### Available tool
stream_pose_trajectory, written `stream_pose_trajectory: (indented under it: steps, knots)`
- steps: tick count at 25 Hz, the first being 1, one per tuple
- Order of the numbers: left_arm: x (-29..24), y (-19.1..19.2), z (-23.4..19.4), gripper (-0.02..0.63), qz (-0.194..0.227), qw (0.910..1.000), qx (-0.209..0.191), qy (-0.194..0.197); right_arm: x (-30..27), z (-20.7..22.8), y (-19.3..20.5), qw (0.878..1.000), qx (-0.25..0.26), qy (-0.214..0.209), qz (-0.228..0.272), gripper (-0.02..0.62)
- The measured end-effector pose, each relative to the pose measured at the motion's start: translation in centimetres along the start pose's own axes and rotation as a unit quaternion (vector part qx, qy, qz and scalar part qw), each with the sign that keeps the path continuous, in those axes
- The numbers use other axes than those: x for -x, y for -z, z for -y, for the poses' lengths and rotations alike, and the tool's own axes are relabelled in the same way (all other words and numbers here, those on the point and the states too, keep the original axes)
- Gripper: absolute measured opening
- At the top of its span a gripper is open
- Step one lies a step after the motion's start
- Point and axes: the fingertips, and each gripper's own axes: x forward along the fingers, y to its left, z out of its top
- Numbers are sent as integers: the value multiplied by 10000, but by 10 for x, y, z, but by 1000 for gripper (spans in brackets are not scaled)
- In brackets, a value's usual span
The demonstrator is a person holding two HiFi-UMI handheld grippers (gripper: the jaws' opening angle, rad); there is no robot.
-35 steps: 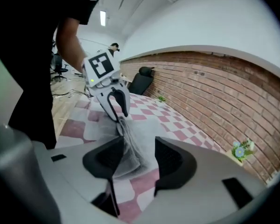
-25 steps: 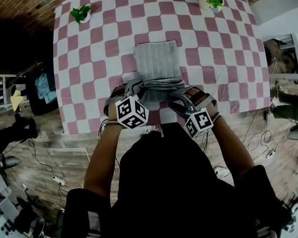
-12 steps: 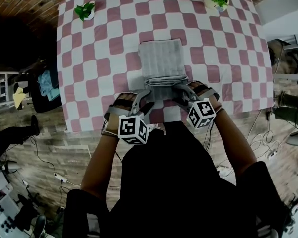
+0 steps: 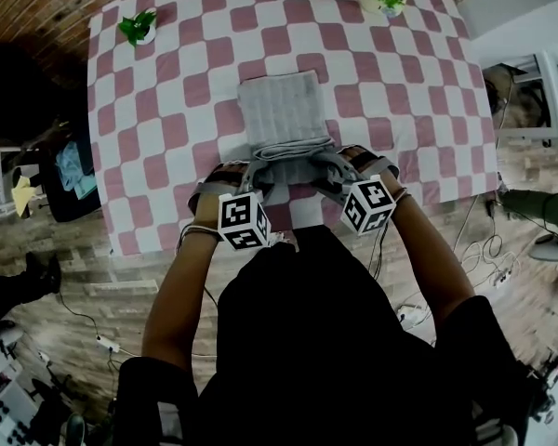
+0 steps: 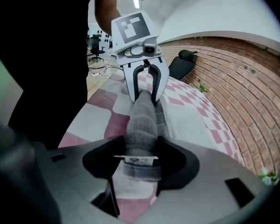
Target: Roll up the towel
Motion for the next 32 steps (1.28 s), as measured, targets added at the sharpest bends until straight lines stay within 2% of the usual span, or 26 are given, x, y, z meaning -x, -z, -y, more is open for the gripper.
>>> stream_pose_trajectory:
  steps: [2,5,9,15,19,21,22,24,26,29,32]
  knots:
    - [-2,0,2,158,-85,9999,-137,12,1,0,2,9999,69,77,-12,210]
    - [-1,0,5,123,-50,10000,-34,22,1,-2,3,9999,11,164,-18,202]
    - [5,0,13,97,-32,9999,62,134,3,-4,-1,9994,-265,185,-82,125]
    - [21,-2,51,97,35,9976,208,665,13,-40,-19,9964,-708,-463,-22,115]
    - [32,-6,83,97,258,9907,677,1148,24,-72,-31,9865,-1292,-992,191,115]
    - [34,-7,89,97,431,9823,1169,1398,27,-77,-33,9786,-1689,-1136,304,117]
    - [34,-6,88,97,523,9750,1502,1555,27,-75,-34,9737,-1903,-1195,375,118]
    - [36,-5,83,98,694,9558,2169,1861,28,-68,-37,9626,-2307,-1301,575,121]
    - [39,-4,74,100,838,9389,2644,2038,32,-55,-41,9564,-2505,-1312,733,129]
    - [44,-3,59,109,1012,9235,3091,2033,41,-32,-44,9587,-2495,-1057,862,148]
    - [46,0,40,129,1188,9126,3499,1749,45,-10,-38,9604,-2558,-616,921,169]
